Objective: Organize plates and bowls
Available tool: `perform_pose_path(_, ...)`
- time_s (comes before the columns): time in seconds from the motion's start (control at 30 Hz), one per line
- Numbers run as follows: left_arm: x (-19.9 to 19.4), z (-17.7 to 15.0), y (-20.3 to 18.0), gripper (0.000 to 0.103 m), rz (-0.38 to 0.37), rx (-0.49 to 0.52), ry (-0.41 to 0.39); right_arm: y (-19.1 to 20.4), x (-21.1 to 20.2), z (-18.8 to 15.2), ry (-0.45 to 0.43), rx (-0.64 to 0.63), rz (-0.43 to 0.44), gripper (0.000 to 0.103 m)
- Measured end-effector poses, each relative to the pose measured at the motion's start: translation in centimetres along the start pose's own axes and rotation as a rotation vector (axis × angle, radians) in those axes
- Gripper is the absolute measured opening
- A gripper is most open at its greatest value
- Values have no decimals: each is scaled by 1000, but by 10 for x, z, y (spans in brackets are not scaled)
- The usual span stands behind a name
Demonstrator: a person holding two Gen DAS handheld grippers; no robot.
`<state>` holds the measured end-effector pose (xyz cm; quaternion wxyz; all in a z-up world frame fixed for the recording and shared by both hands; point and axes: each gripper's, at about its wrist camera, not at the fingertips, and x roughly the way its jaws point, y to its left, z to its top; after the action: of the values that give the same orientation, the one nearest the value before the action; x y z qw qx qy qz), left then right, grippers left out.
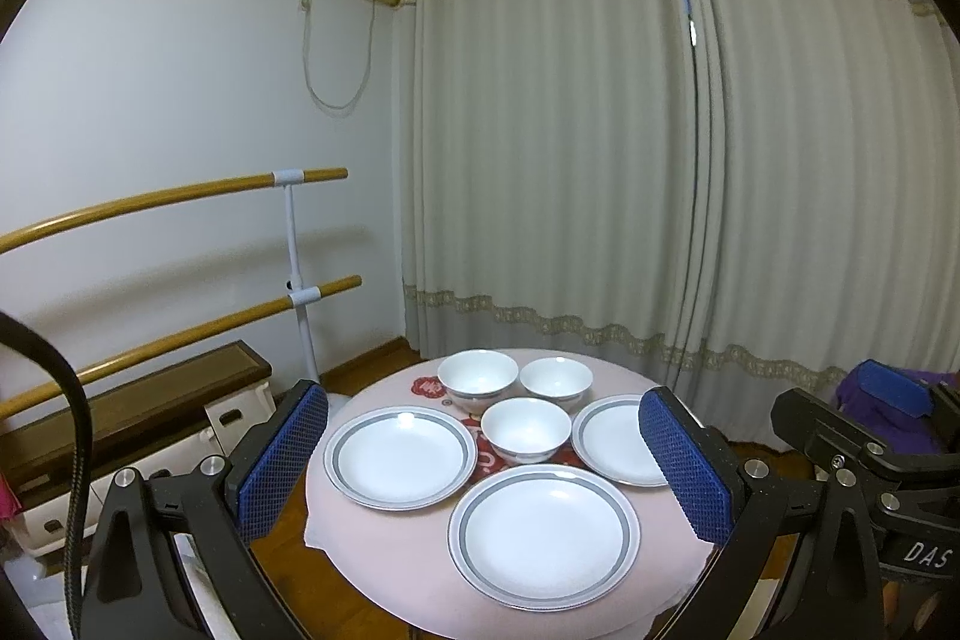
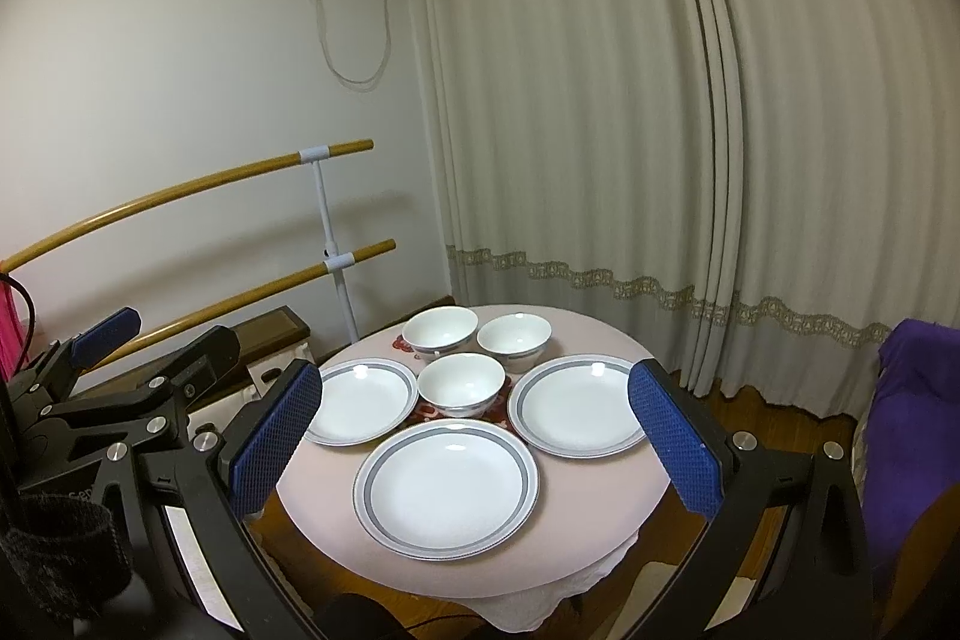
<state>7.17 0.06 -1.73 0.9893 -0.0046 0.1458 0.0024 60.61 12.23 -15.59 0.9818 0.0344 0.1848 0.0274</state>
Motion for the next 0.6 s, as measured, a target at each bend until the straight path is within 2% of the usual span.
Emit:
perform_pose_path(0.2, 22, -7, 10, 102, -23, -2, 23, -9, 23, -5, 39, 21, 0, 103)
perform_pose_path(0.27, 36, -13, 17, 102, -7, -6, 58, -18, 36, -11, 67, 38, -11, 103)
perform_pose_path(0.4, 74, -30, 29, 102, 6, -23, 172, -35, 72, -31, 156, 82, -7, 103)
perform_pose_path(0.5, 103, -45, 36, 102, -11, -33, 274, -43, 101, -50, 232, 96, -12, 102)
perform_pose_path(0.6, 130, -60, 41, 100, -25, -41, 369, -49, 131, -70, 306, 120, 19, 92)
